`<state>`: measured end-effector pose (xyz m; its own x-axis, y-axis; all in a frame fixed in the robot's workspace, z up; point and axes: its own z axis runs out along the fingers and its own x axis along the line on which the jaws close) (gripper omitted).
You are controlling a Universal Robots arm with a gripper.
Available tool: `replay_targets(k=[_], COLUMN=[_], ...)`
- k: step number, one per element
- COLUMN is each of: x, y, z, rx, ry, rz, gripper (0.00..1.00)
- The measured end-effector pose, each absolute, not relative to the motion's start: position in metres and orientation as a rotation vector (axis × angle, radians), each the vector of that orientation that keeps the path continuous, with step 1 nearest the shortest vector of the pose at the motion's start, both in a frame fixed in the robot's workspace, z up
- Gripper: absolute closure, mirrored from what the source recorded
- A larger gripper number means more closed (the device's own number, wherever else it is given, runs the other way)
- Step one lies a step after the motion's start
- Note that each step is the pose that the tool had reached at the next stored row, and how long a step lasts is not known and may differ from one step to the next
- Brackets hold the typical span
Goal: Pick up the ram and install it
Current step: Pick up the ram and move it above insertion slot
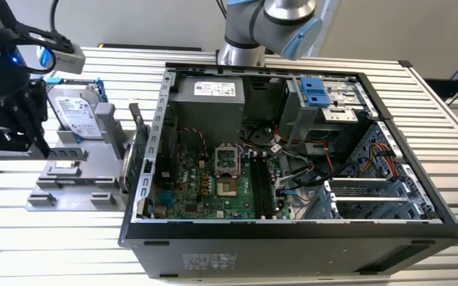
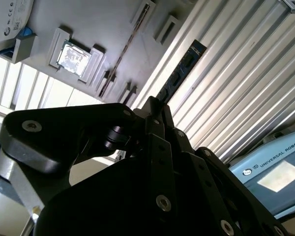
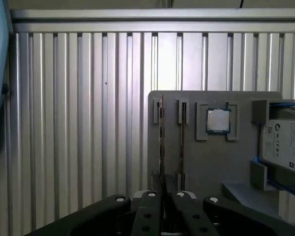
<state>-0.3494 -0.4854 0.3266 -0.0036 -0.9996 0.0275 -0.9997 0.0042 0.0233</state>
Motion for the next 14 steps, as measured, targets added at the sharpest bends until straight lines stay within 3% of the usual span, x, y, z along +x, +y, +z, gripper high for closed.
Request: replay_targets(k=[14], x=[-0.349], y=[-0.485], z=[0.34], rx=[2.192], ry=[-2.2], rz=[0.004], gripper=[1.0])
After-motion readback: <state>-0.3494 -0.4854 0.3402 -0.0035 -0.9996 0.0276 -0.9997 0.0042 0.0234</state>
